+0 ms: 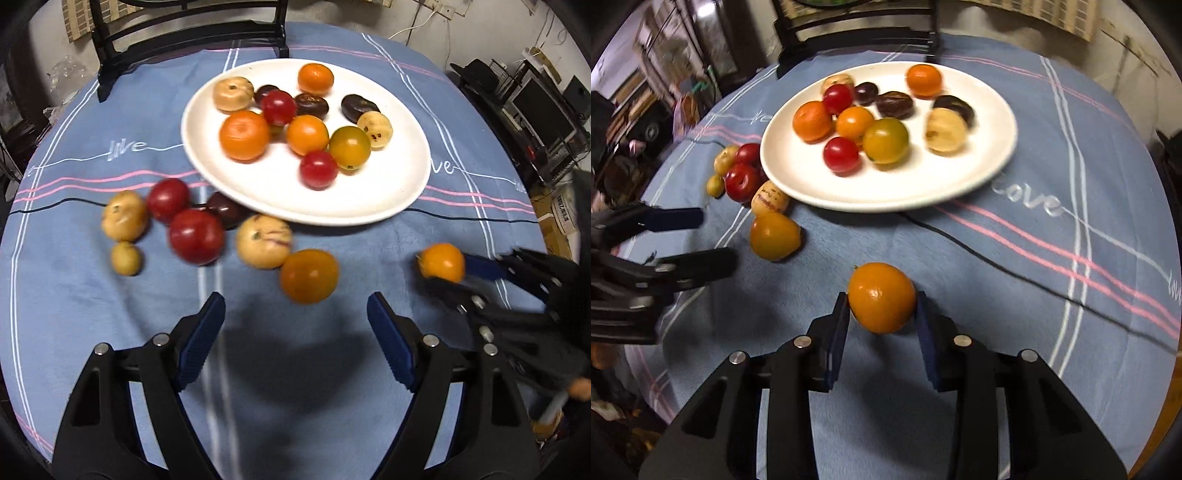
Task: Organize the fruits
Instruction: 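Grasp an orange fruit with the left tool while the right tool grasps an orange tomato, then carry both orange fruits over the white plate and open both tools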
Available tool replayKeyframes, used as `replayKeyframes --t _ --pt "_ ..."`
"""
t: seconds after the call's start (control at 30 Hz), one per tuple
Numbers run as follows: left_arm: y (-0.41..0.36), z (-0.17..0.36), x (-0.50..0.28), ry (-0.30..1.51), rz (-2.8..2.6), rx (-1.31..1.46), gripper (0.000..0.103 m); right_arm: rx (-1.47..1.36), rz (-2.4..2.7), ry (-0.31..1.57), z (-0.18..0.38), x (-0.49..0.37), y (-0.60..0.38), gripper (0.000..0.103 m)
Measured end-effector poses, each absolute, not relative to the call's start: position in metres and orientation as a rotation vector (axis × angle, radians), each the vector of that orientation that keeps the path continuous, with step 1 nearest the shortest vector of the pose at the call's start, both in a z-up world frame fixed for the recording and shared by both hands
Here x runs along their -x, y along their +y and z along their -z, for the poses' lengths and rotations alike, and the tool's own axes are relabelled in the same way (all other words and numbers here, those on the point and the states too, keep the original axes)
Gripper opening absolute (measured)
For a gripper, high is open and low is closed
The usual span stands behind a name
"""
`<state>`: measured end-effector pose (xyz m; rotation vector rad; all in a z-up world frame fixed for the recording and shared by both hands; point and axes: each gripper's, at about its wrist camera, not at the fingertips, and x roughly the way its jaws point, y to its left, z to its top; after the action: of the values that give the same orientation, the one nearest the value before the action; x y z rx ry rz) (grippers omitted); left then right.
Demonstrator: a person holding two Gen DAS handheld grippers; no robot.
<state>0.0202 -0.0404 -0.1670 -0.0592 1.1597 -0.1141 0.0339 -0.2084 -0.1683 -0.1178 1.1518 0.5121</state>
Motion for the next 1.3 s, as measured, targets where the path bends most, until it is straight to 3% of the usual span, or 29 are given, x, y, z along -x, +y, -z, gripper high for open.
replayKeyframes --t 0.17,0.2,0.27,0.33,0.67,1.3 --pt "-0.054 0.189 -0.041 1.187 0.043 0.052 0.065 0.105 -0.508 1.160 0.166 -0.027 -0.220 0.036" --pt "-0.055 0.194 -0.044 1.198 0.034 0.053 0.055 0.104 -0.511 1.161 0.165 -0.026 -0.221 0.036" --pt "-0.056 0.199 -0.046 1.205 0.024 0.072 0.052 0.108 -0.516 1.160 0.164 -0.024 -0.220 0.036" --pt "-0.056 0.197 -0.043 1.199 0.040 0.083 0.039 0.112 -0.521 1.158 0.164 -0.022 -0.221 0.036" --pt "-0.035 0.168 0.000 1.124 0.078 0.075 0.039 0.065 -0.558 1.150 0.162 -0.004 -0.213 0.036" --pt "0.073 0.121 0.068 1.011 -0.014 0.063 0.039 -0.045 -0.559 1.137 0.153 0.052 -0.171 0.036"
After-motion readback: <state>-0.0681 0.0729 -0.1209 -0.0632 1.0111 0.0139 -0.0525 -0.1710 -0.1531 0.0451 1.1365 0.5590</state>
